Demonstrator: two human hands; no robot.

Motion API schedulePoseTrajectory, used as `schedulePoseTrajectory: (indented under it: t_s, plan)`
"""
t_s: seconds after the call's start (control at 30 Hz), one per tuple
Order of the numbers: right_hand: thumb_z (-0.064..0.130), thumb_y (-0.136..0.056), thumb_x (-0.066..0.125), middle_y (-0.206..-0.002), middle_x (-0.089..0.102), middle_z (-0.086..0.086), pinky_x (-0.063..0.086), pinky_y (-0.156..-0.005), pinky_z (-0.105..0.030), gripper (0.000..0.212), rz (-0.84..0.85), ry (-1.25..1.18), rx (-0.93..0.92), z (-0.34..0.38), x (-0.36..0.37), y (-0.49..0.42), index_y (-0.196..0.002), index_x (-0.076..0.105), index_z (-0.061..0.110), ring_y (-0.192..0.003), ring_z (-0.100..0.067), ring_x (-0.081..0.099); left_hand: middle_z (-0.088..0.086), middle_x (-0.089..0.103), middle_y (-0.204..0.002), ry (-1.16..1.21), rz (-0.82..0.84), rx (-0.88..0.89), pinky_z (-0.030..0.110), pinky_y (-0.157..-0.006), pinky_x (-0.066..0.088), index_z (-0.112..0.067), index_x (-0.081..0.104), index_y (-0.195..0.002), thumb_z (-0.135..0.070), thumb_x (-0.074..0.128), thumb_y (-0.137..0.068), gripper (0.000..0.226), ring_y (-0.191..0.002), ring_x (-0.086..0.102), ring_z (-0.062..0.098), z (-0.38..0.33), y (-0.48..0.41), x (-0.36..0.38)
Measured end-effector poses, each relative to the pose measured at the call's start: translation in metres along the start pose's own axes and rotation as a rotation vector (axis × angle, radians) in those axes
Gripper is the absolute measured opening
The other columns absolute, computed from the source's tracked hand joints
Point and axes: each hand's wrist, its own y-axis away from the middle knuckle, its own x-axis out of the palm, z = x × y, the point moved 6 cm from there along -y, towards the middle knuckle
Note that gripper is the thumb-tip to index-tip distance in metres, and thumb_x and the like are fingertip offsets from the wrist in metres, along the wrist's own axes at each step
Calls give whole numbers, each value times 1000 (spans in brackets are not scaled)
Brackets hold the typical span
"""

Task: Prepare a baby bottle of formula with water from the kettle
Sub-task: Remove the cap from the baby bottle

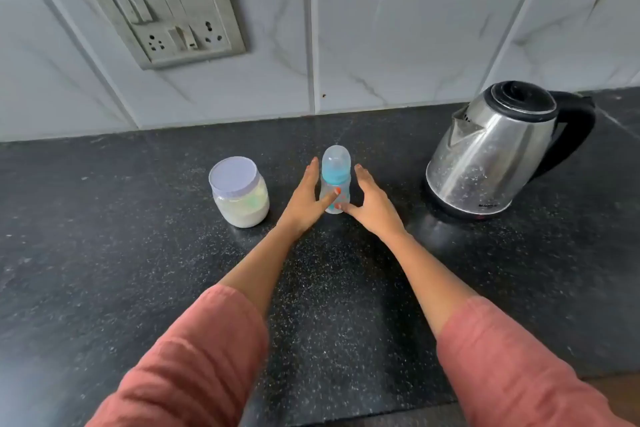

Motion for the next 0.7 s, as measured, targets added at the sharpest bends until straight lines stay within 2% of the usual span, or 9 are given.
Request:
schedulePoseTrajectory:
  t_s: [0.1,0.2,0.27,0.37,0.47,0.57,0.63,0.7]
  plan:
    - [33,-78,69,-149,32,-8,30,-109,-44,79,-13,-145,49,0,4,-7,-142,26,15,-136,-25,32,2,34,-150,120,-3,-32,35,-109,30,-22,21,-147,-30,65,-86,75,-135,35,16,4,-6,2]
    - [24,-77,70,-134,53,-8,37,-99,-33,61,-35,-263,55,0,9,-8,-132,44,15,-123,-23,48,0,51,-134,215,-30,-77,26,-97,41,-17,36,-140,-23,70,-81,68,-122,50,15,9,-8,6]
    - [18,-78,70,-126,59,-8,38,-92,-26,54,-36,-327,57,1,10,-8,-128,50,14,-118,-21,53,1,55,-130,225,-59,-77,24,-94,42,-15,42,-134,-21,73,-79,64,-115,53,12,10,-10,4]
    - [12,-77,70,-124,61,-9,42,-92,-24,53,-31,-396,67,0,12,-5,-126,51,12,-111,-13,55,-3,57,-122,250,-56,-71,26,-95,44,-12,46,-131,-18,75,-76,62,-111,54,9,8,-7,2]
    - [9,-75,71,-122,62,-8,44,-84,-11,53,-39,-419,43,4,7,6,-124,53,12,-102,-3,52,-8,56,-116,237,-54,-45,19,-90,45,-11,48,-129,-18,76,-75,62,-107,56,6,1,3,0]
    - [8,-75,71,-122,62,-7,45,-89,-17,53,-27,-452,54,7,5,21,-125,53,13,-103,-4,53,-9,58,-114,215,-52,-23,16,-88,46,-12,50,-127,-18,77,-74,60,-104,58,3,-5,18,0]
    - [7,-74,71,-121,62,-6,44,-83,-6,53,-22,-477,59,9,5,35,-124,54,13,-104,-4,53,-8,60,-115,207,-53,-28,20,-91,46,-12,50,-128,-18,78,-72,63,-105,58,4,-8,31,0]
    - [5,-74,71,-121,62,-7,40,-74,3,53,-25,-481,58,11,5,51,-123,54,11,-104,-3,52,-5,61,-118,194,-46,-25,18,-91,46,-12,50,-129,-19,79,-72,65,-105,58,4,-13,47,1]
